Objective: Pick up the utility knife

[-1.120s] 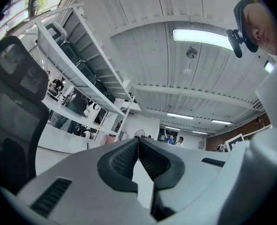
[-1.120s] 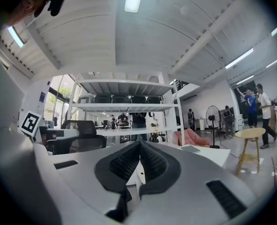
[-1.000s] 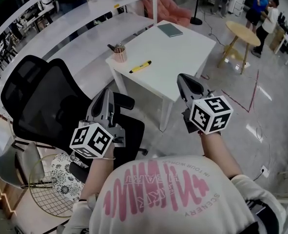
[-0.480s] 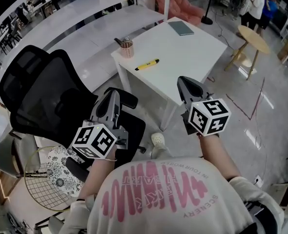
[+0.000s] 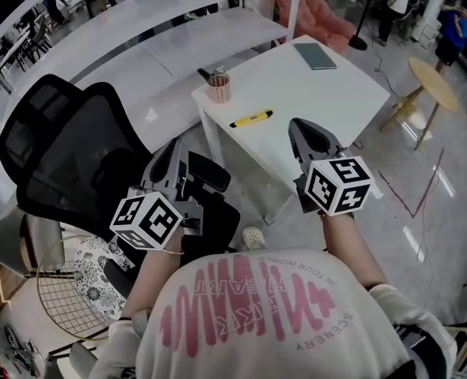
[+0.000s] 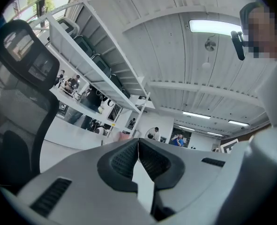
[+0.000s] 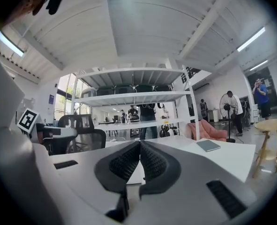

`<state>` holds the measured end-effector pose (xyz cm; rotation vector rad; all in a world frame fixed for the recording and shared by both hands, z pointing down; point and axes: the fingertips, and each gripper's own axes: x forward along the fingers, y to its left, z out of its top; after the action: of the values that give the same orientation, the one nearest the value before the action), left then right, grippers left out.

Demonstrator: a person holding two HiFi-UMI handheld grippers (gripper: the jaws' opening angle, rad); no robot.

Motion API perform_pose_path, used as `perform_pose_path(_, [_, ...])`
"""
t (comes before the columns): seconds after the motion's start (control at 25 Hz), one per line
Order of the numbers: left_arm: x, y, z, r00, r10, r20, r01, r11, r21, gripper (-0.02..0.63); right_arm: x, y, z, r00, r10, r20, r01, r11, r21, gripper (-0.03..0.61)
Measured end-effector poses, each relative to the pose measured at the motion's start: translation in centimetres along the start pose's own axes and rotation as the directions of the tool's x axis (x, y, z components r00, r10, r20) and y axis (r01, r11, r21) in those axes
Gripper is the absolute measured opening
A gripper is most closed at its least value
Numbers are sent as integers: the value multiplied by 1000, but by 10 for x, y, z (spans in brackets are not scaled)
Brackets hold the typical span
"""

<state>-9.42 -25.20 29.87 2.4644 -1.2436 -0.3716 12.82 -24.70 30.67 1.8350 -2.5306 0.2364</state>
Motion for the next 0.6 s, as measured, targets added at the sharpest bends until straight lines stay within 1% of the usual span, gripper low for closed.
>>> perform_pose_path(0.16, [28,15,10,1000,16,25,-16,1000,6,25,37,-14,5,999,40,0,-40,999,18,15])
perform_pose_path(0.32, [42,27,13,998,49,32,-48,999,-8,25,65,-28,7,997,73,-34,-73,997,-4,15])
perform_pose_path(0.44, [49,42,12,996,90,27,-89,996,-18,25,88,-38,3,993,98,-68,-100,995,-17,15])
perform_pose_path(0.6, [60,68,7,987,159,16,-158,987,-36,25,124,-48,-19,982,133,-135,-140,989,-39,15])
